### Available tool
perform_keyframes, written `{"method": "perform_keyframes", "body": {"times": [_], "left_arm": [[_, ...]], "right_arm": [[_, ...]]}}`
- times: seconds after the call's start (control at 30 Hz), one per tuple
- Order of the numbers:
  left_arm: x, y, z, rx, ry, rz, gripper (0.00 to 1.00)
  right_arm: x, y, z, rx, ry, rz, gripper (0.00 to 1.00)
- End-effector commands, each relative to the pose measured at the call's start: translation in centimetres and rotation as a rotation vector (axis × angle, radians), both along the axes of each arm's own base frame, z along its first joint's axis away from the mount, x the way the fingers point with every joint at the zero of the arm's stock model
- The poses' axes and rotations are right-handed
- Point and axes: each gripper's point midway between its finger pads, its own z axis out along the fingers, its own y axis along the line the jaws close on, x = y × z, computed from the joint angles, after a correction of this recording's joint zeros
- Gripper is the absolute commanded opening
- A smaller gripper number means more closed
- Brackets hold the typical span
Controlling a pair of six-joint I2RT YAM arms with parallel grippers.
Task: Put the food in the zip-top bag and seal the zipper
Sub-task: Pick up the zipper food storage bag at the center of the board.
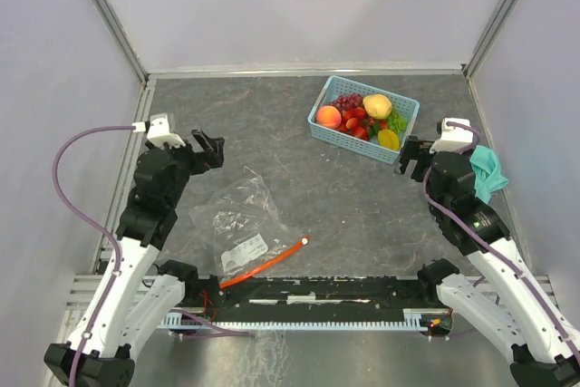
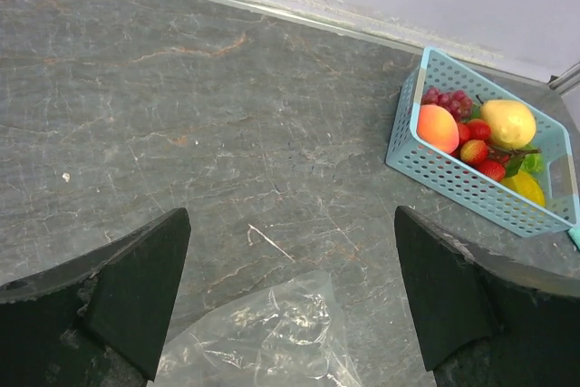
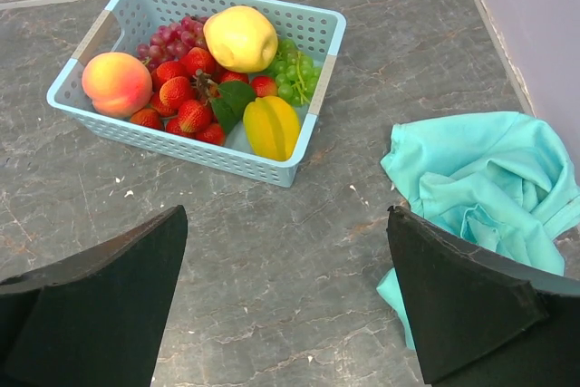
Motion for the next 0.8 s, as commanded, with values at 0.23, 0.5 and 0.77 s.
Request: {"method": "perform_keyframes", "body": {"times": [0.23, 0.5, 0.77], "left_arm": [[0.9, -1.4, -1.0, -0.061, 0.088, -0.038, 1.00], [0.6, -2.7, -4.1, -0.101, 0.241, -0.026, 0.97], [-0.9, -4.3, -10.4, 0.054, 0.520, 0.127, 0.97]], "right_arm": [[0.0, 0.1, 1.1, 0.034, -0.038, 0.000, 0.99], [0.1, 0.4, 0.4, 0.054, -0.032, 0.008, 0.99], [0.3, 0.8, -0.7, 0.072, -0.008, 0.012, 0.99]]}}
